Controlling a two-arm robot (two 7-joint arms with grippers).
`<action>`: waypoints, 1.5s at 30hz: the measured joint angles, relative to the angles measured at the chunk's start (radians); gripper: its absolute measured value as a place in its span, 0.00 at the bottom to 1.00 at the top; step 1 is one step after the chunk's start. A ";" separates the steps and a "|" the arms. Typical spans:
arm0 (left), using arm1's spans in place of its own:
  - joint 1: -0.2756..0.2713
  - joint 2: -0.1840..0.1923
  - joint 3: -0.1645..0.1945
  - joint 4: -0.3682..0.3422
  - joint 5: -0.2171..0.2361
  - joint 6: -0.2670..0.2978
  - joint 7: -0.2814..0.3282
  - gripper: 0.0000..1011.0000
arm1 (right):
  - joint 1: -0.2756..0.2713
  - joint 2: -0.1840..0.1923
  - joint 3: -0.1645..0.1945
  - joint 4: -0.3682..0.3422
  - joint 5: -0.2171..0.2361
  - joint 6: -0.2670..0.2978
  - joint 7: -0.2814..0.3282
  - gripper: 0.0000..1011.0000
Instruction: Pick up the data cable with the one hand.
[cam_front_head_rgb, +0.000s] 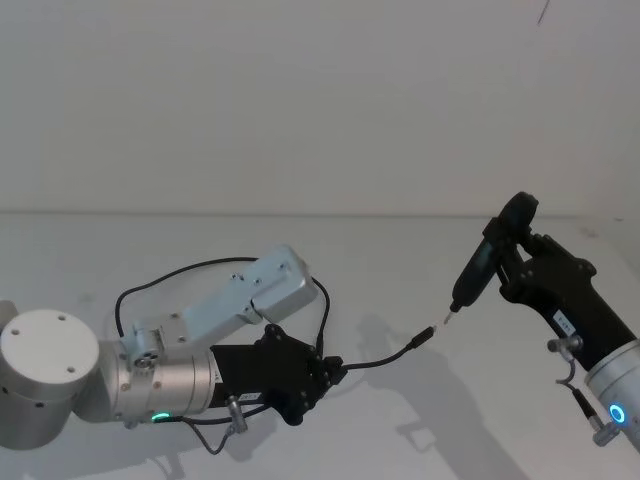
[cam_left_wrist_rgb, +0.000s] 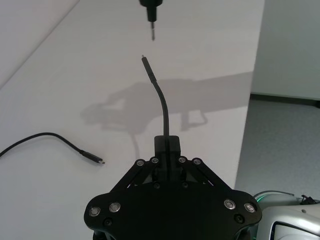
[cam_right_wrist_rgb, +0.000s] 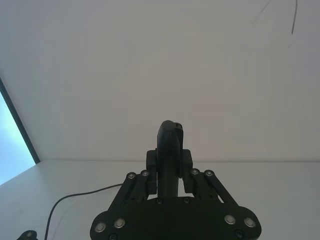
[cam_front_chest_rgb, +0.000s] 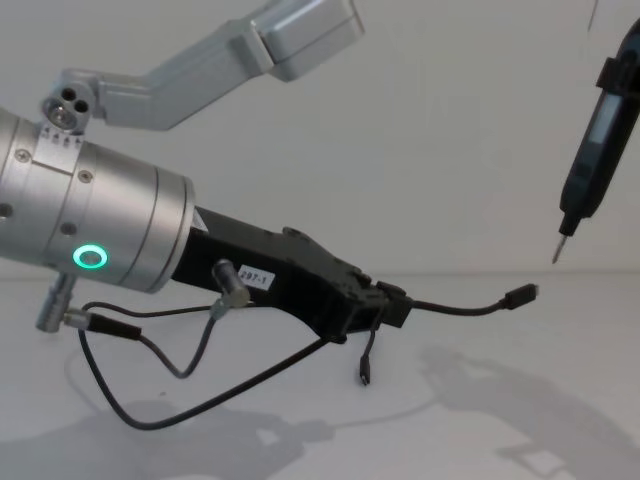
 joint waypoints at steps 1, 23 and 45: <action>0.000 0.004 0.000 -0.002 -0.002 -0.004 -0.005 0.03 | 0.003 0.000 0.000 0.002 0.002 0.000 0.001 0.28; -0.002 0.025 0.002 -0.018 -0.017 -0.025 -0.039 0.03 | 0.025 0.023 -0.032 0.017 -0.067 0.015 -0.045 0.28; -0.002 0.029 0.003 -0.021 -0.019 -0.029 -0.044 0.03 | 0.030 0.045 -0.045 0.015 -0.092 0.042 -0.020 0.28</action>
